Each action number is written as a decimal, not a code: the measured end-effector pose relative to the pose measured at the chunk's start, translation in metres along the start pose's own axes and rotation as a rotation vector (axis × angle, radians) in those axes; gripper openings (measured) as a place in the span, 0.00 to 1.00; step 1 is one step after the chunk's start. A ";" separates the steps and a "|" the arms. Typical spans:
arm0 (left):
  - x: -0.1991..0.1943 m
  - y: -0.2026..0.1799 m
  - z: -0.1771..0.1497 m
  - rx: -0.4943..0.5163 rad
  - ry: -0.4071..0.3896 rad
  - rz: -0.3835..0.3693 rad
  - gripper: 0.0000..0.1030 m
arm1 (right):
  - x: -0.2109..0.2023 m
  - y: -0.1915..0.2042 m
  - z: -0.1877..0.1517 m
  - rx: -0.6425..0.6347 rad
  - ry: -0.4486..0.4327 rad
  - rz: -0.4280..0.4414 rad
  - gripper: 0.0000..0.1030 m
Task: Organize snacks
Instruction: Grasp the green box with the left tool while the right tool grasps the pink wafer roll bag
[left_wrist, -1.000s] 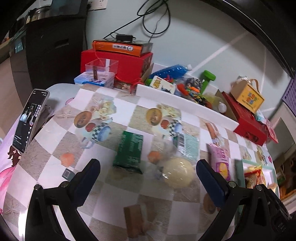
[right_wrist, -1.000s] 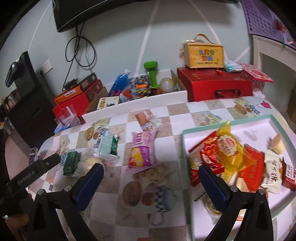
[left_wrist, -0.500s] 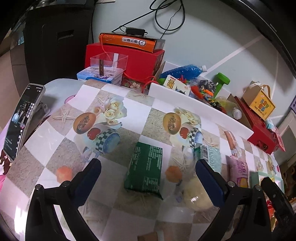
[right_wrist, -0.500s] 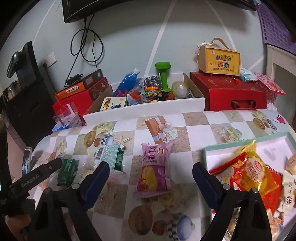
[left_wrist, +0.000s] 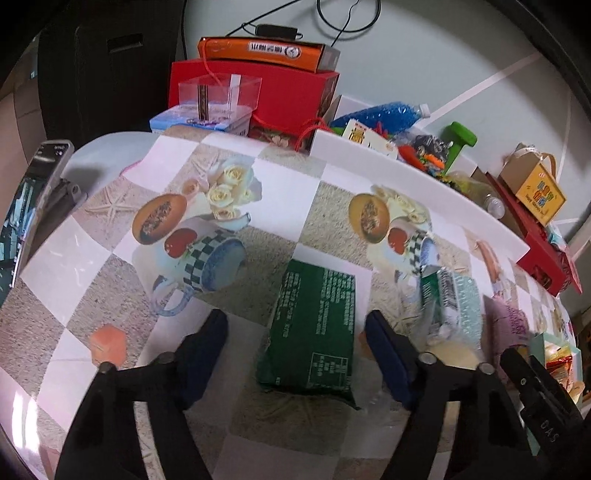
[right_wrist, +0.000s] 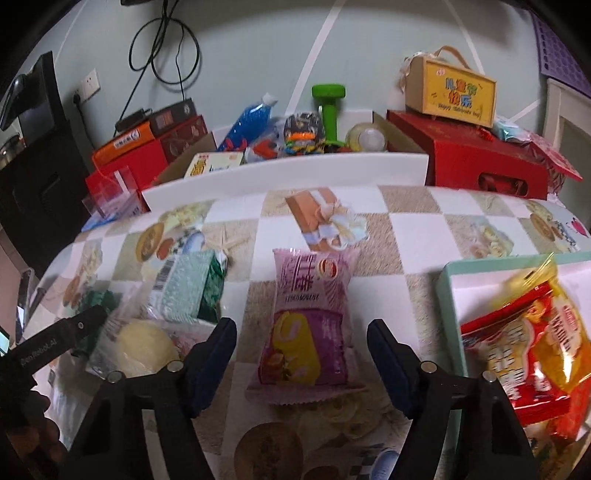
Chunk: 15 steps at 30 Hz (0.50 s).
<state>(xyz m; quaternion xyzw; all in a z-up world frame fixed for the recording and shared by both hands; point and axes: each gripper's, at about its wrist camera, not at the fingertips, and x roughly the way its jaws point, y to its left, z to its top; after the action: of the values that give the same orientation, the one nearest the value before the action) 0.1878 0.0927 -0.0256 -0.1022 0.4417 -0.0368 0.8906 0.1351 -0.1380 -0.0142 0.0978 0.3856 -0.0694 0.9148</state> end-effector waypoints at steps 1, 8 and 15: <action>0.000 -0.001 0.000 0.009 -0.003 0.010 0.71 | 0.003 0.000 -0.001 -0.001 0.006 0.001 0.73; 0.004 -0.009 -0.002 0.054 -0.003 0.050 0.67 | 0.012 0.000 -0.005 0.000 0.036 -0.004 0.69; 0.006 -0.013 -0.004 0.082 -0.002 0.076 0.67 | 0.015 0.004 -0.007 -0.018 0.044 -0.025 0.69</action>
<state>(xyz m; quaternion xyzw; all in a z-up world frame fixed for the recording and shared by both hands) 0.1890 0.0788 -0.0302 -0.0487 0.4426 -0.0210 0.8951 0.1417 -0.1332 -0.0289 0.0863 0.4074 -0.0750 0.9061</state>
